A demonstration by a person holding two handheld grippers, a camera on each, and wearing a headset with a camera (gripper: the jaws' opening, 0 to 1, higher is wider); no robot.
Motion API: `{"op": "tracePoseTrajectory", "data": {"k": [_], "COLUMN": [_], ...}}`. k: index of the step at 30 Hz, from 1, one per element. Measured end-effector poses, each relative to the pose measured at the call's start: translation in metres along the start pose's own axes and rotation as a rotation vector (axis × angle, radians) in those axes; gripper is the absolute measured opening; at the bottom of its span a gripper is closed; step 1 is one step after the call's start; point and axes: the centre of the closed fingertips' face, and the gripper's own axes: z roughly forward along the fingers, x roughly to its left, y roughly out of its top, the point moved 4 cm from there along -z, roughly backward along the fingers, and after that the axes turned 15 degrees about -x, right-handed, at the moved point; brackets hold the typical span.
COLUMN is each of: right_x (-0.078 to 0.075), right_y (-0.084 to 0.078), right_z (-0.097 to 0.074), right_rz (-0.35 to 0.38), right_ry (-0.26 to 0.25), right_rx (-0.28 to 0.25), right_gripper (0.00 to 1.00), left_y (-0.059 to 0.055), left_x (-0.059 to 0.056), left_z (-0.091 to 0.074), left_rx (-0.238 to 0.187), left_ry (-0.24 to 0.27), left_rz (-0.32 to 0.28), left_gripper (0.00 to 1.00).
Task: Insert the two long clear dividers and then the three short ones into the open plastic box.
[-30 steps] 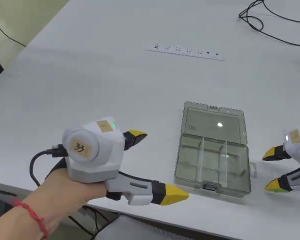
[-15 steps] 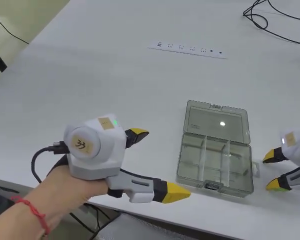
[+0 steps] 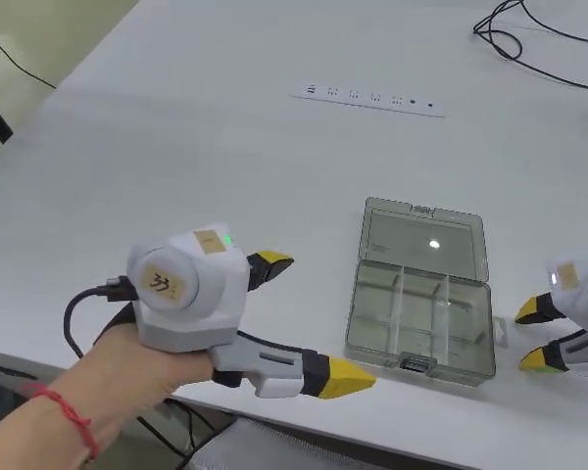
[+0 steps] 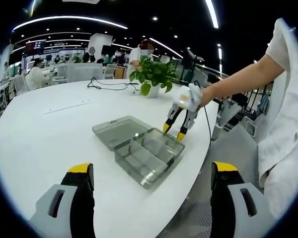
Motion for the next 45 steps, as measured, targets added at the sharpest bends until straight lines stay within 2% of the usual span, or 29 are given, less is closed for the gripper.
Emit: {"op": "tracePoseTrajectory", "data": {"k": [11,15,31,37,41,45], "right_x": [0.001,0.002,0.012,0.018,0.018,0.026], "right_y": [0.006,0.013,0.057,0.079,0.091,0.108], "right_z": [-0.015,-0.025,-0.068,-0.082,-0.086,-0.092], "right_rz": [0.016,0.017,-0.046,-0.080,-0.097,-0.115], "right_ry": [-0.056,-0.089,-0.221,-0.267,-0.293,-0.310], "right_rx": [-0.029,-0.049,-0.112,-0.132,-0.155,-0.170], "right_gripper": [0.33,0.33,0.33,0.33,0.33,0.33], "left_y": [0.003,0.007,0.024,0.036,0.044,0.050], "left_x": [-0.002,-0.002,-0.008,-0.013,-0.019,-0.027], "left_z": [0.000,0.003,0.015,0.024,0.033,0.040], "left_rx": [0.000,-0.007,-0.020,-0.041,-0.058,-0.069], "left_ry": [-0.011,-0.015,-0.052,-0.062,-0.076,-0.099], "left_rz": [0.009,0.011,-0.014,-0.067,-0.112,-0.160], "left_gripper": [1.00,1.00,0.95,0.91,0.86,0.81]}}
